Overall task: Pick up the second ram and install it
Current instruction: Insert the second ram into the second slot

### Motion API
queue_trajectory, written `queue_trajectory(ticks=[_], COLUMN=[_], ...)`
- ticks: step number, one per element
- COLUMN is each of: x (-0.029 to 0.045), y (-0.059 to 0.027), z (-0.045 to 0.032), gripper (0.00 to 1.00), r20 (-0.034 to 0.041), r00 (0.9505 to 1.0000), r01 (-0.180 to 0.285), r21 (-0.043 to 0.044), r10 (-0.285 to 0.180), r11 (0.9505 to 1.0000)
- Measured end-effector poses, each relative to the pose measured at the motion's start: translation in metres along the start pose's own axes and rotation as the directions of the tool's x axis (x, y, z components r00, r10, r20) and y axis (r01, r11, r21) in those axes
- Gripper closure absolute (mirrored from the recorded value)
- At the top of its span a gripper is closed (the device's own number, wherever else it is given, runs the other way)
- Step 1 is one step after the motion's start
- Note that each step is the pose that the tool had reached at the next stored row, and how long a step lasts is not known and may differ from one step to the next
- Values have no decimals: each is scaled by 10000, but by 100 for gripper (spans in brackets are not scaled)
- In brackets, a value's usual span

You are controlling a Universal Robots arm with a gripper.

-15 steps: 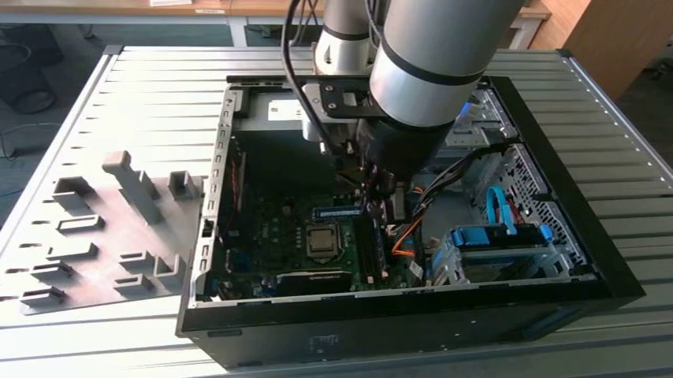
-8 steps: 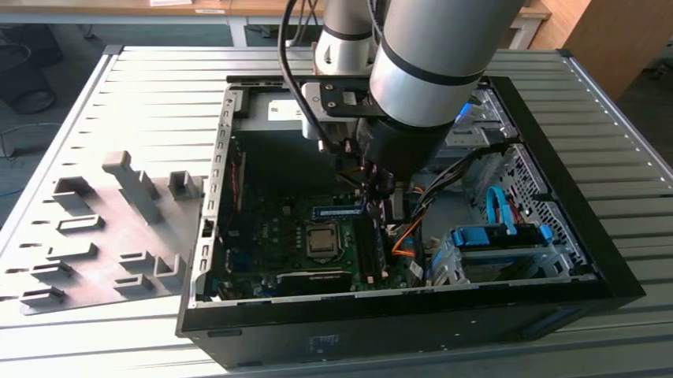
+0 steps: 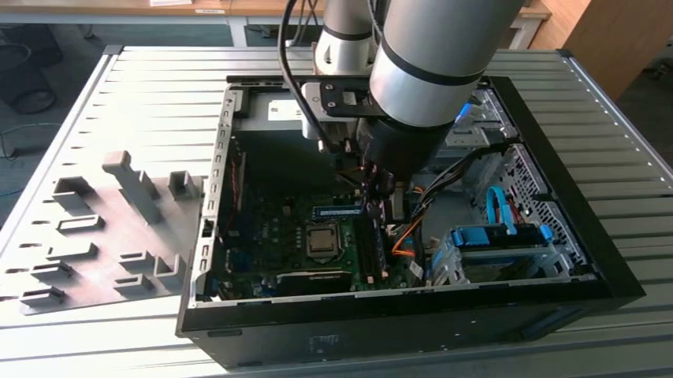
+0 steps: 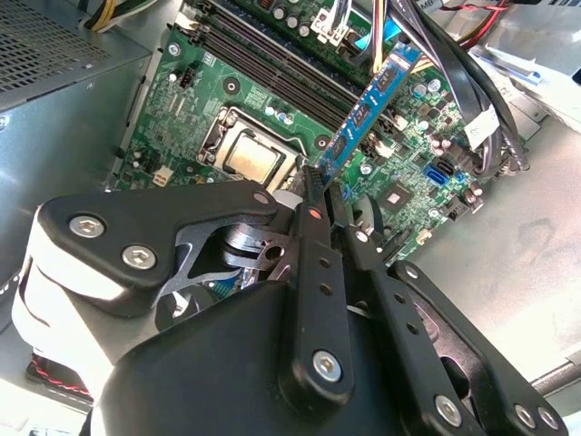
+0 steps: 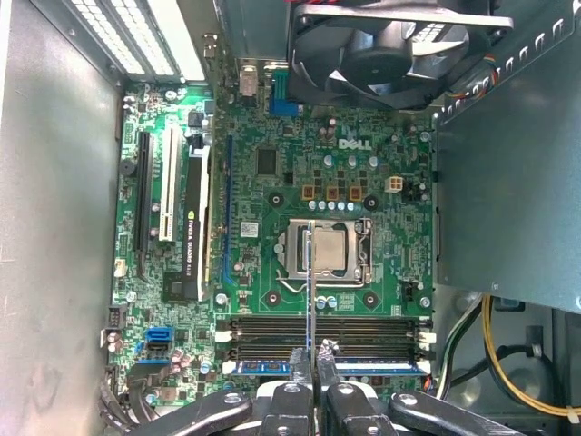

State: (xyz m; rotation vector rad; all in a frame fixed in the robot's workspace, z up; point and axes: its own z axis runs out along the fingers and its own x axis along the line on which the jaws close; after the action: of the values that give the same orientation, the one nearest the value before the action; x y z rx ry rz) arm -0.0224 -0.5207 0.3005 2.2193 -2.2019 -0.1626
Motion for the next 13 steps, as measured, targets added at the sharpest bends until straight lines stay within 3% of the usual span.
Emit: queue_trajectory(ticks=[4, 13], x=[0, 0], y=[0, -1], z=[0, 5], gripper=[86, 86], r20=[3, 101], r00=[10000, 9929], r01=[-43, -1190], r21=[3, 73], r10=[43, 1189], r11=[10000, 9929])
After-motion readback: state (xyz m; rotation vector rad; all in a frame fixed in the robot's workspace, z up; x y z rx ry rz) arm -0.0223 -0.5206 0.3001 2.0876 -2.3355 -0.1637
